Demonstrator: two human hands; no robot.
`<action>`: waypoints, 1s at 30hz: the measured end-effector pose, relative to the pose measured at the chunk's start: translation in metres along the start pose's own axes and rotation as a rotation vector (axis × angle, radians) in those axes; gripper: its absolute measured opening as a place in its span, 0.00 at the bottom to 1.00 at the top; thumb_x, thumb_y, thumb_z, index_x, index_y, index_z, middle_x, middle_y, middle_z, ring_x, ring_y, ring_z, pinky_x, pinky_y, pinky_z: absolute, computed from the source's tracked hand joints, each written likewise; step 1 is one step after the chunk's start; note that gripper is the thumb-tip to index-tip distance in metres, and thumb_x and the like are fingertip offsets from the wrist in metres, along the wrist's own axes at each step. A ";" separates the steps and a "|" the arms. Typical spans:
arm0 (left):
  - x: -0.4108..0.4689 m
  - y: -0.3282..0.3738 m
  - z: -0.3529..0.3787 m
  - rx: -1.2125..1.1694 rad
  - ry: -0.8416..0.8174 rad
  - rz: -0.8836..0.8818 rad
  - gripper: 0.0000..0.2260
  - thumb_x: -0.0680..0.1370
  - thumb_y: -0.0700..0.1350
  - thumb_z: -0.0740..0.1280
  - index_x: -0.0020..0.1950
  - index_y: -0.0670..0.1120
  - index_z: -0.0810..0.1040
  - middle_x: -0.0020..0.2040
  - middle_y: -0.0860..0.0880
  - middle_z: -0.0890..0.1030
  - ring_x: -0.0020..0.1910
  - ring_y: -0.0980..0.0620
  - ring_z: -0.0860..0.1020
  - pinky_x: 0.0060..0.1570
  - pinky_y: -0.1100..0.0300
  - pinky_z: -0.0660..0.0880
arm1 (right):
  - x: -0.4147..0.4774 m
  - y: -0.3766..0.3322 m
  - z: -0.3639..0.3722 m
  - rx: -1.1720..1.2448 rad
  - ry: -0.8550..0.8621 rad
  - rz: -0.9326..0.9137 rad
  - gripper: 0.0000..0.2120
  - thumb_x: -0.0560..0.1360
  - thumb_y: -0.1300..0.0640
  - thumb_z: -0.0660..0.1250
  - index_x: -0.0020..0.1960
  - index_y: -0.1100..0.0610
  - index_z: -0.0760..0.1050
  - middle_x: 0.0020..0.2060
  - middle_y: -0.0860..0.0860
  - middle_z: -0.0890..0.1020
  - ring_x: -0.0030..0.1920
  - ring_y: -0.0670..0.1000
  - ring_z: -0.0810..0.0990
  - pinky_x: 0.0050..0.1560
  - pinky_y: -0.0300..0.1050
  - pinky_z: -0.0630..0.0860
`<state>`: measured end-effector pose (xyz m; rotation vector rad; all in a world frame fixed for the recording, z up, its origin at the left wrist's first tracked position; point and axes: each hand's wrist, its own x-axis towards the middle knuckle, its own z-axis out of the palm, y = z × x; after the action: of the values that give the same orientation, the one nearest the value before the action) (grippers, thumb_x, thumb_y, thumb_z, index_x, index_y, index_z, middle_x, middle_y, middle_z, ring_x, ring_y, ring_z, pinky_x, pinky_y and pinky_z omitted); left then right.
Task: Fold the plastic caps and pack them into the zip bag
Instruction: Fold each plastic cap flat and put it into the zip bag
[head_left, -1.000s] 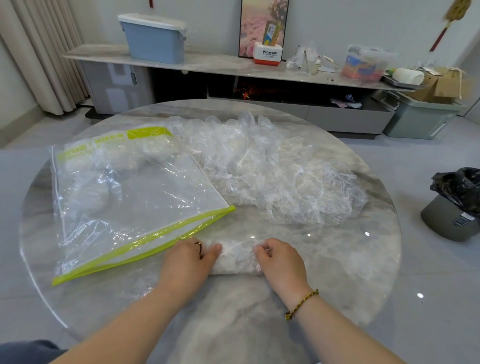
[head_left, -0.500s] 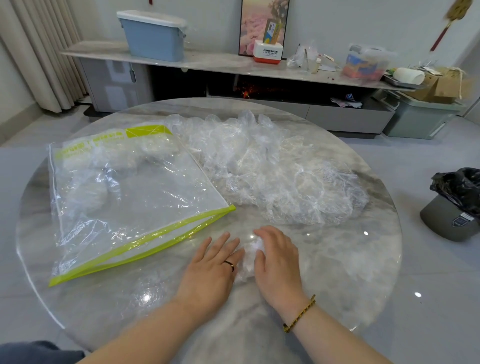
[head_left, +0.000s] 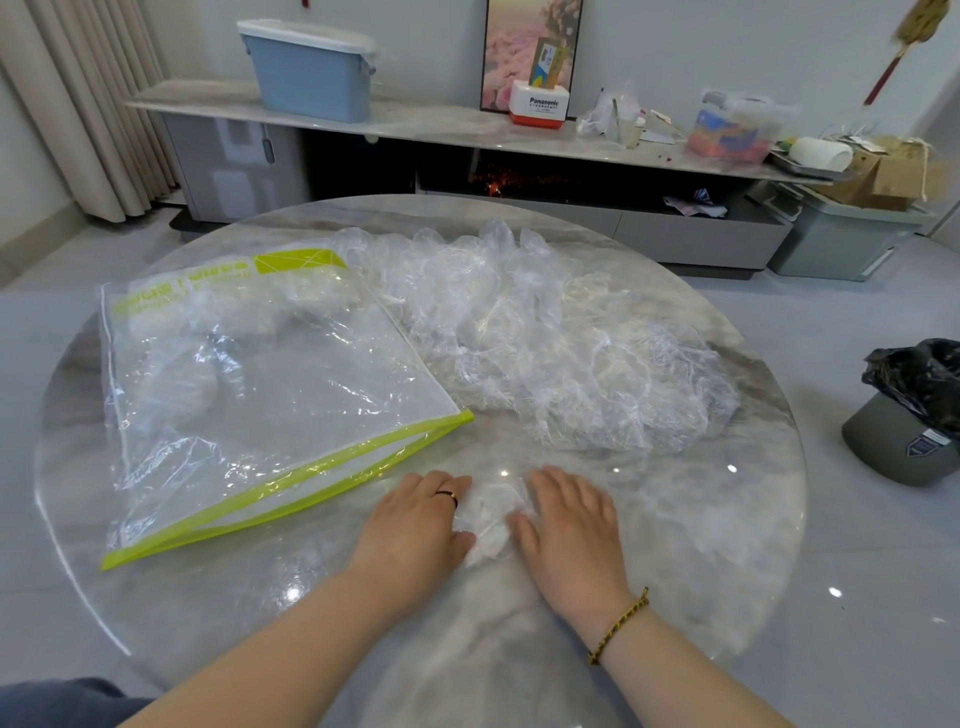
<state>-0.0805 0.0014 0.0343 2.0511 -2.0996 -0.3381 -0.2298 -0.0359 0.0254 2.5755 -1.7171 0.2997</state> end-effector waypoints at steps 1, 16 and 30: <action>0.001 -0.001 -0.001 -0.039 -0.033 -0.068 0.24 0.79 0.52 0.59 0.74 0.51 0.58 0.70 0.54 0.64 0.69 0.54 0.62 0.65 0.63 0.59 | 0.000 0.001 -0.007 0.025 0.001 0.058 0.16 0.68 0.45 0.57 0.41 0.53 0.80 0.39 0.48 0.82 0.40 0.53 0.82 0.42 0.45 0.77; -0.006 0.005 -0.016 -1.103 0.366 -0.322 0.08 0.72 0.36 0.70 0.35 0.45 0.76 0.32 0.49 0.78 0.29 0.61 0.75 0.33 0.69 0.69 | 0.004 -0.024 -0.038 1.687 -0.452 0.501 0.04 0.77 0.59 0.61 0.49 0.59 0.72 0.43 0.55 0.80 0.42 0.50 0.80 0.41 0.37 0.76; -0.063 -0.084 -0.060 0.232 0.603 -0.011 0.19 0.59 0.58 0.74 0.41 0.46 0.82 0.38 0.50 0.80 0.36 0.53 0.77 0.32 0.63 0.75 | 0.030 -0.045 -0.026 1.395 -0.309 0.465 0.12 0.74 0.66 0.63 0.32 0.59 0.71 0.32 0.55 0.76 0.34 0.51 0.74 0.37 0.41 0.71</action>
<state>0.0193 0.0607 0.0691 1.9471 -1.8062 0.4890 -0.1812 -0.0427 0.0594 2.8816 -2.9249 1.7305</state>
